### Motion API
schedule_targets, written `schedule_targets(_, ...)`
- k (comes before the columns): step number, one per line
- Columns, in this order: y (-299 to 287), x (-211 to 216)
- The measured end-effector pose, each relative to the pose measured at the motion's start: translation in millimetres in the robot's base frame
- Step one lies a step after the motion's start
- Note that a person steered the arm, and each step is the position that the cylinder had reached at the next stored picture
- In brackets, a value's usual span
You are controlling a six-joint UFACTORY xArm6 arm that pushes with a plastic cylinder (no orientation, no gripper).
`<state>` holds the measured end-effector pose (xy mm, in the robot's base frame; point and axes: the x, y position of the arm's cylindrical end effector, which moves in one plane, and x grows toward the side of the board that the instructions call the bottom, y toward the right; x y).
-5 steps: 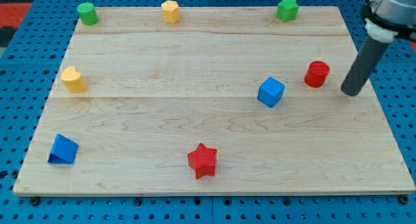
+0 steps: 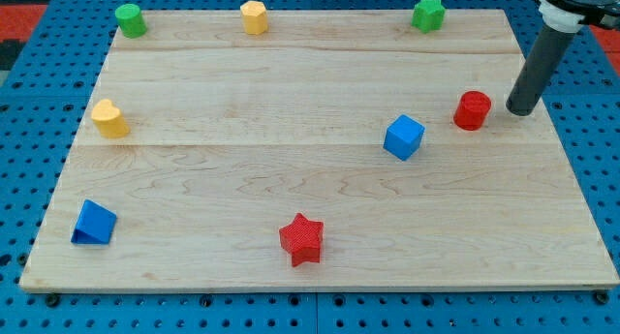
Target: Push the red circle to the bottom right of heart
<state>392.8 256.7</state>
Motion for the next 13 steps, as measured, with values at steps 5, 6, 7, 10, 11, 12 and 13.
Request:
schedule_targets(5,-218.8,-11.2)
schedule_targets(6,-204.5,-11.2)
schedule_targets(7,-183.5,-11.2)
schedule_targets(10,-205.3,17.2)
schedule_targets(11,-330.0,19.3)
schedule_targets(12,-311.3,15.6)
schedule_targets(13,-272.7,20.4)
